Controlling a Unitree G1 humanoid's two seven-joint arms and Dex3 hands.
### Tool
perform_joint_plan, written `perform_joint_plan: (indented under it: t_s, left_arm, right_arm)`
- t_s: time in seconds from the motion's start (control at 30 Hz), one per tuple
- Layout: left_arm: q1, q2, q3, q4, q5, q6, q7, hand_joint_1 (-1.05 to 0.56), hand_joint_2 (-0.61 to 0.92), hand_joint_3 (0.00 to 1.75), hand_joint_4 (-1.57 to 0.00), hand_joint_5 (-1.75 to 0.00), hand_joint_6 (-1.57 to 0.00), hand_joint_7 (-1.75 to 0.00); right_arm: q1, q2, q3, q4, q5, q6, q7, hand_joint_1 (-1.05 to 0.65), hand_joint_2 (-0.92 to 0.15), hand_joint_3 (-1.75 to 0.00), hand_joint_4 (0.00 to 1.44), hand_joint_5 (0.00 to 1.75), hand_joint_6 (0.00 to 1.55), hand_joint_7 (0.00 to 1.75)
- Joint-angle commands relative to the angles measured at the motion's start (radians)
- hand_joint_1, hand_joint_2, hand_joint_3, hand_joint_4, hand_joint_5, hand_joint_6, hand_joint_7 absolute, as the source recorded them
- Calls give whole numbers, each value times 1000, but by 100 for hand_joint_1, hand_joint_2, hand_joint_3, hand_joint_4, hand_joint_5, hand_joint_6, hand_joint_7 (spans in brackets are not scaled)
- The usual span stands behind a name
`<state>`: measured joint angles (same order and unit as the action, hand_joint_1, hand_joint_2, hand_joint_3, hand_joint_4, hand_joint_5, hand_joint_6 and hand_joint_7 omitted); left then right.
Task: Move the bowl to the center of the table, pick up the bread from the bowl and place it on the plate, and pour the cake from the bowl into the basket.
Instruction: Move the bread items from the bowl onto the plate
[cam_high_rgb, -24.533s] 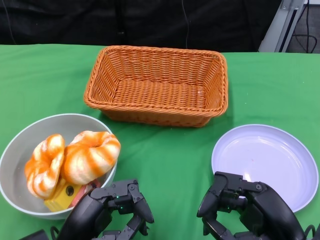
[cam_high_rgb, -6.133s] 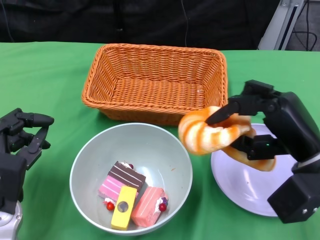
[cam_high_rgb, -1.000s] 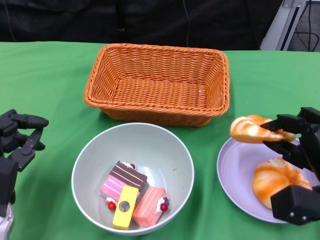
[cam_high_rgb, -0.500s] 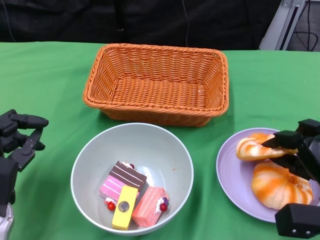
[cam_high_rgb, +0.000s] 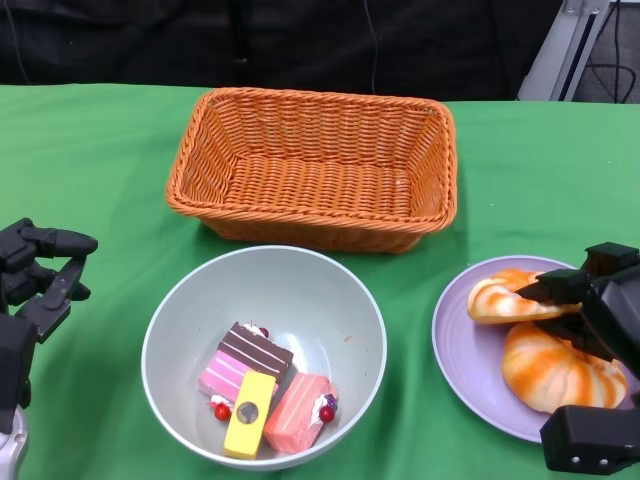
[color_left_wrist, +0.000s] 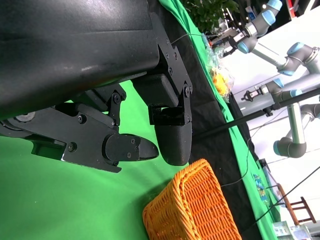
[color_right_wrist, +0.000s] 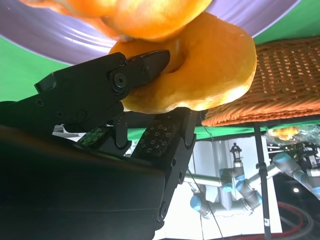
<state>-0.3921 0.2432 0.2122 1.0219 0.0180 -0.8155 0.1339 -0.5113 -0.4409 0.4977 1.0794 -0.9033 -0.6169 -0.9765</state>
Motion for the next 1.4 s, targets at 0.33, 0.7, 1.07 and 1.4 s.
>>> perform_joint_plan:
  t_s: [0.33,0.7,1.07,1.4]
  left_arm:
    - [2,18,7,-5,-1,-13,-1,-11,92,31,-87,-126,-91,-88]
    - [1,16,10,-6,-9,-4,-2,-10,92,30,-88,-126,-91,-88]
    - [-1,20,6,-2,1,-2,8,-12,92,29,-87,-125,-91,-88]
    - [-9,19,6,10,-4,-4,-5,-11,92,30,-86,-127,-90,-88]
  right_arm:
    - [39,-12,12,-80,47,136,156,-24,-86,-1,80,109,113,10]
    - [180,-61,-26,-413,76,297,384,-49,-84,0,74,19,87,0]
    - [257,-98,-70,-600,99,310,515,-53,-86,-1,72,8,88,0]
    - [315,-85,-125,-739,103,359,560,-56,-90,-1,67,2,80,0]
